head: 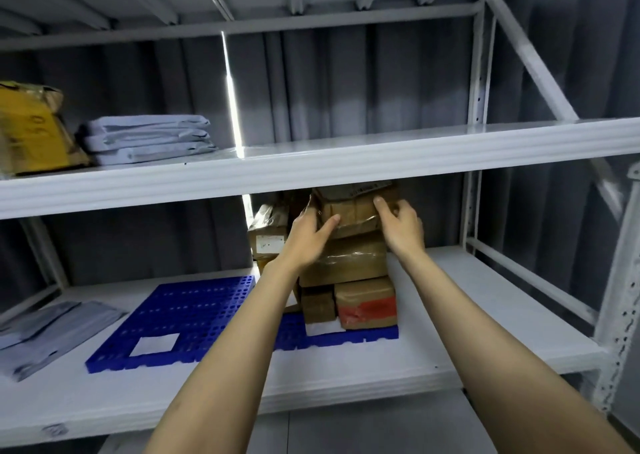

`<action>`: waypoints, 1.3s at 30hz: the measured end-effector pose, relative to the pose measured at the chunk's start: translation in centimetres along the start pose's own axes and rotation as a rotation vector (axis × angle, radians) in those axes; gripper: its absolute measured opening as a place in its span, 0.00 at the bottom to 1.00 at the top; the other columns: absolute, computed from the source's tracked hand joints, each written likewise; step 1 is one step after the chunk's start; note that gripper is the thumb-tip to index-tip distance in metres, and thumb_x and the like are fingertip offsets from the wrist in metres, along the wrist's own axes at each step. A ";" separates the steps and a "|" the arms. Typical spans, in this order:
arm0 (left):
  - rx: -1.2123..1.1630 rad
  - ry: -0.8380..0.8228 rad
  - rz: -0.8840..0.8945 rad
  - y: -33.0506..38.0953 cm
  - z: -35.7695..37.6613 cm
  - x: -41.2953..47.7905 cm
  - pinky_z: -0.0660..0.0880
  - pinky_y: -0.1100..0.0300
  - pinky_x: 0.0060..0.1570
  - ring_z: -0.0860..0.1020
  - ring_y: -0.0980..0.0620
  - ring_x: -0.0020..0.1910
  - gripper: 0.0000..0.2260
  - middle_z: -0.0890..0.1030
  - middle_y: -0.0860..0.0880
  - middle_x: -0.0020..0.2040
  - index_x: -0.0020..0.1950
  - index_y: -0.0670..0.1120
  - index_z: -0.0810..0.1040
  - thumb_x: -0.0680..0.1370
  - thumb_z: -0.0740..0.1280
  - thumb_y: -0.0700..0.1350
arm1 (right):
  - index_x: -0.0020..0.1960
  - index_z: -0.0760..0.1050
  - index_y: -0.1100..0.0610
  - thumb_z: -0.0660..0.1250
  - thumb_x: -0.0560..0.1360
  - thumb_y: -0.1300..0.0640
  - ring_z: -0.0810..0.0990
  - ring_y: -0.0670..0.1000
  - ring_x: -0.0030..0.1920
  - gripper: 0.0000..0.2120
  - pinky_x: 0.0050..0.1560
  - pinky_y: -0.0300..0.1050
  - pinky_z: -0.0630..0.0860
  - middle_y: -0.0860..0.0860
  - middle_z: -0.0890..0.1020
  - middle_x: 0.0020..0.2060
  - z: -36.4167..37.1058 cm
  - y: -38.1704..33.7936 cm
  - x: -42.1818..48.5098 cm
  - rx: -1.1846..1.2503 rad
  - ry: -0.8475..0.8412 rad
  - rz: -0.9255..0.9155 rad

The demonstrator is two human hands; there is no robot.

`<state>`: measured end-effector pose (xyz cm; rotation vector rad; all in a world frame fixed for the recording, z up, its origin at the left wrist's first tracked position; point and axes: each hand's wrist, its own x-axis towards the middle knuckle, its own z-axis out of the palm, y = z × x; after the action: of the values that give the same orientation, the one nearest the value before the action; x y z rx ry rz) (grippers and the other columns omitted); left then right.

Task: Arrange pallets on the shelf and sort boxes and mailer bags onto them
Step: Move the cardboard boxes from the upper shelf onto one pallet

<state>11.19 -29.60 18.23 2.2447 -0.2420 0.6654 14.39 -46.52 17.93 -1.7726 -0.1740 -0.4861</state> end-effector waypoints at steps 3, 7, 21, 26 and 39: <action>0.065 0.044 -0.023 -0.7 0.1 0.9 0.67 0.61 0.54 0.75 0.46 0.60 0.18 0.77 0.42 0.60 0.66 0.41 0.71 0.81 0.61 0.50 | 0.66 0.70 0.64 0.60 0.79 0.45 0.74 0.61 0.63 0.25 0.62 0.51 0.71 0.60 0.77 0.62 1.3 0.6 0.7 -0.020 -0.011 0.007; 0.053 0.082 -0.053 -1.7 0.7 1.7 0.69 0.58 0.57 0.74 0.43 0.61 0.17 0.77 0.41 0.61 0.66 0.39 0.70 0.81 0.61 0.47 | 0.65 0.70 0.63 0.58 0.80 0.48 0.74 0.62 0.63 0.22 0.62 0.55 0.71 0.60 0.77 0.62 2.5 1.4 1.2 -0.043 -0.033 0.004; 0.032 0.104 -0.136 -4.0 2.2 3.0 0.66 0.58 0.61 0.70 0.41 0.66 0.22 0.71 0.39 0.67 0.72 0.38 0.61 0.81 0.61 0.41 | 0.65 0.71 0.61 0.60 0.80 0.54 0.75 0.62 0.61 0.16 0.56 0.50 0.71 0.60 0.78 0.60 5.0 3.6 2.8 -0.192 0.020 0.025; -0.001 0.137 -0.135 -4.1 2.7 2.5 0.67 0.55 0.65 0.70 0.42 0.67 0.26 0.70 0.39 0.68 0.74 0.38 0.59 0.80 0.64 0.44 | 0.63 0.72 0.61 0.61 0.79 0.53 0.75 0.62 0.60 0.17 0.58 0.51 0.70 0.61 0.78 0.59 5.5 3.9 2.9 -0.222 0.094 0.026; 0.198 0.250 0.059 -4.0 3.0 -1.9 0.61 0.57 0.71 0.62 0.47 0.72 0.26 0.65 0.41 0.73 0.75 0.39 0.58 0.80 0.63 0.44 | 0.69 0.67 0.60 0.61 0.73 0.56 0.69 0.56 0.66 0.24 0.63 0.51 0.66 0.56 0.74 0.66 5.5 4.6 -1.6 -0.378 0.289 -0.350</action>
<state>12.23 -29.08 13.05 2.3180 -0.1220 1.0318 15.95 -42.23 12.19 -2.0204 -0.1988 -1.0782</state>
